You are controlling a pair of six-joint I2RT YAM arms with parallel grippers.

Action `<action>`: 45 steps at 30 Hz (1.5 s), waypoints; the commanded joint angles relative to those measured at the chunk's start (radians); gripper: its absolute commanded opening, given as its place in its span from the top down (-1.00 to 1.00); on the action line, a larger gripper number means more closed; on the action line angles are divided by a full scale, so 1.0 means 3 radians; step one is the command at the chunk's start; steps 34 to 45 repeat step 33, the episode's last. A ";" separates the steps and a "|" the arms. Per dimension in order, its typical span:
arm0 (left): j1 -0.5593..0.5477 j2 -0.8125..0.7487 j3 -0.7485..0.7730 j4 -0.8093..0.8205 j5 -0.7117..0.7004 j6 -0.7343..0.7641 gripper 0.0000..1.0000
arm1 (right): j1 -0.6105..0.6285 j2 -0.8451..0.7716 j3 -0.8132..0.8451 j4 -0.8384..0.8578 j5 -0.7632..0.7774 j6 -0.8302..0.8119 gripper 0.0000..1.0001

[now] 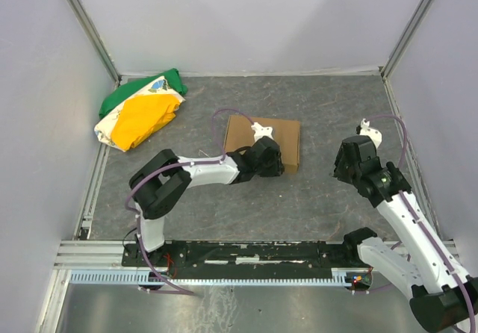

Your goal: Fold the paper box

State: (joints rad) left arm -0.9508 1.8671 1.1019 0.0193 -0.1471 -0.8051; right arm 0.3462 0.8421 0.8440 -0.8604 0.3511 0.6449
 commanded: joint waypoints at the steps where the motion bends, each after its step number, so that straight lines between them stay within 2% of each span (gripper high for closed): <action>1: 0.0038 0.0171 0.0438 -0.0097 -0.0054 0.0072 0.03 | 0.0007 -0.0176 0.0018 -0.0019 -0.0193 -0.0148 -0.04; 4: 0.0030 0.0023 0.0371 -0.0014 0.0054 -0.0009 -0.28 | 0.0007 -0.0278 0.0062 -0.0067 -0.0328 -0.0312 -0.17; 6: 0.0017 -0.0250 0.0146 0.0196 0.0179 -0.0031 -0.59 | 0.0006 -0.0356 0.0074 -0.0047 -0.0513 -0.0397 -0.37; 7: 0.0000 -0.0441 0.0018 0.0271 0.0217 -0.0033 -0.78 | 0.0004 -0.0393 0.0075 -0.0026 -0.0642 -0.0421 -0.56; 8: -0.0024 -0.0725 -0.0169 0.0306 0.0232 -0.0025 -0.93 | 0.0006 -0.0417 0.0084 -0.0025 -0.0776 -0.0446 -0.66; 9: -0.0052 -0.0968 -0.0315 0.0295 0.0219 -0.0003 -0.99 | 0.0007 -0.0441 0.0084 -0.0017 -0.0892 -0.0465 -0.73; 13: -0.0137 -0.2176 -0.0761 -0.0256 -0.0128 0.0213 -0.98 | 0.0006 -0.0572 0.0045 0.0023 -0.1269 -0.0499 -0.81; 19: -0.0139 -0.4263 -0.0743 -0.2042 -0.1425 0.0663 -0.98 | 0.0006 -0.0820 -0.0027 0.0042 -0.1482 -0.0564 -0.85; 22: -0.0138 -0.5131 -0.0706 -0.2451 -0.1816 0.0834 -0.98 | 0.0006 -0.0929 -0.0061 0.0083 -0.1566 -0.0593 -0.87; 25: -0.0141 -0.5720 -0.0734 -0.2727 -0.2056 0.0787 -0.98 | 0.0005 -0.1007 -0.0064 0.0107 -0.1638 -0.0614 -0.87; 28: -0.0142 -0.5951 -0.0882 -0.2823 -0.2176 0.0607 -0.98 | 0.0005 -0.1035 -0.0052 0.0146 -0.1765 -0.0712 -0.78; 33: -0.0144 -0.5988 -0.1122 -0.2707 -0.2135 0.0648 -0.98 | 0.0007 -0.0921 0.0021 0.0099 -0.1709 -0.0738 -0.91; 45: -0.0144 -0.5988 -0.1122 -0.2707 -0.2135 0.0648 -0.98 | 0.0007 -0.0921 0.0021 0.0099 -0.1709 -0.0738 -0.91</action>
